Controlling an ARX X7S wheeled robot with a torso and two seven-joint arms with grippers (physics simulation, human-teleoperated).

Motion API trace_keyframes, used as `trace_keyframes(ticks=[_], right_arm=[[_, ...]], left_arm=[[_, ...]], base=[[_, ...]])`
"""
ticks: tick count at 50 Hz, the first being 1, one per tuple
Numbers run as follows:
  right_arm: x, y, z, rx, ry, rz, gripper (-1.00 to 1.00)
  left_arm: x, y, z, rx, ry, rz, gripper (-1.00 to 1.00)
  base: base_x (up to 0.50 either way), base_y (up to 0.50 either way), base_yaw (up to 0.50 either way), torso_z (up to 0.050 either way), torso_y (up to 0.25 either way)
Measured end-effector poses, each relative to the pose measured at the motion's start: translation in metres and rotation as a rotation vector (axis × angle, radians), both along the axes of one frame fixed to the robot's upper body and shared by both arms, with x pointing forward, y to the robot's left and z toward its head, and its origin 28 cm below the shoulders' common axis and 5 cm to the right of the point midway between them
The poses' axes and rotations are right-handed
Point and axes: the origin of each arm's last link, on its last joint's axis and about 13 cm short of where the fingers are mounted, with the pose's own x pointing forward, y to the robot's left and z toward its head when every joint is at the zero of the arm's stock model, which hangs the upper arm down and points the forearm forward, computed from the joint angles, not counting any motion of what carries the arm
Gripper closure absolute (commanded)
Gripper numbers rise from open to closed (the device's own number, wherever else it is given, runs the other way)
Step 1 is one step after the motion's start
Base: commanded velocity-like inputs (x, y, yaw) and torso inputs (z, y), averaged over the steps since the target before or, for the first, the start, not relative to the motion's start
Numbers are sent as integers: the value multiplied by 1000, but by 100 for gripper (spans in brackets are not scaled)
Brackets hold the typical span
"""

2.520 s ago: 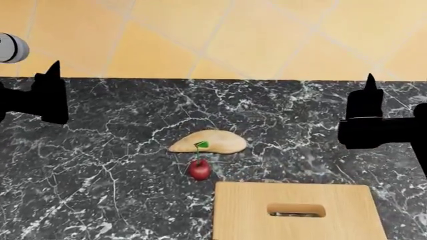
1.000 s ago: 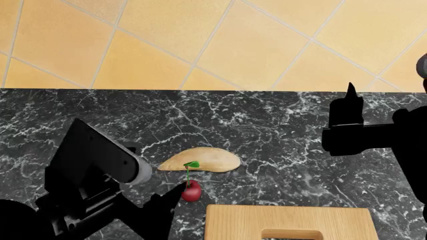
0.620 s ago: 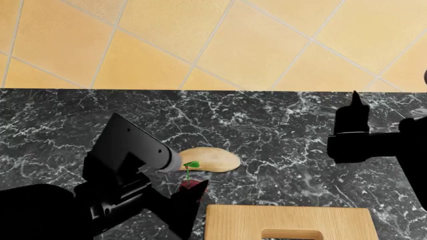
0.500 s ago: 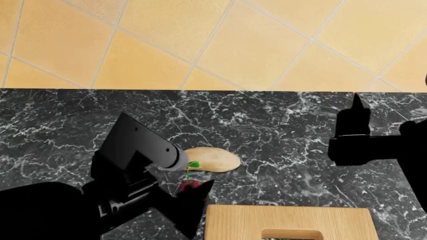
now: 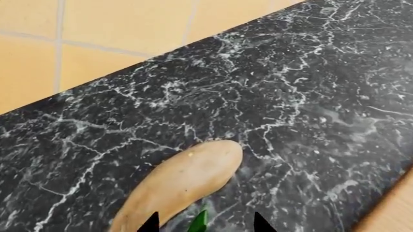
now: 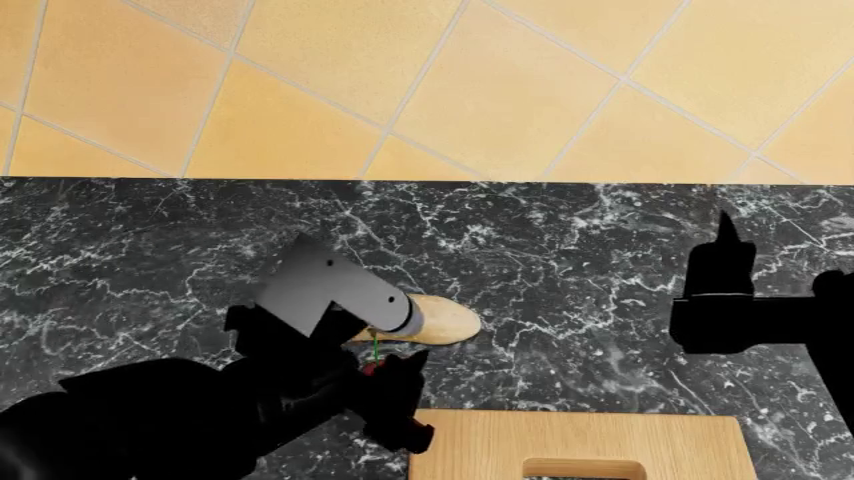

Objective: Place the cherry and the sweet potato on separate cutting boards.

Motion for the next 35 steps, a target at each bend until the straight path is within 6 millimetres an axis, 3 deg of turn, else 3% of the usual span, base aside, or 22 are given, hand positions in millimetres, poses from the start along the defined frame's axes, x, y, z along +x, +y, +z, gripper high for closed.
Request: trace_keyframes(ticks=[9,17,25,35], right_arm=[[-1,-1,-2,6,3,-4,-100],[-2,-1,-1,7,4,-8,-100],[-3,0,4,3,-2,-8,-100],[-5,1,13,2,-15,-6,-100]], left_arm=[[-7,1,9,-3,-11,0,100],[-23,3,37,-53,-50,-19,100],[-49,2,68,-121,-91,-75,100],[-93,-17,70,-160,-96,-225,100]], base=[[0,0,0,0,0],[0,0,0,0,0],[0,0,0,0,0],[0,0,0,0,0]])
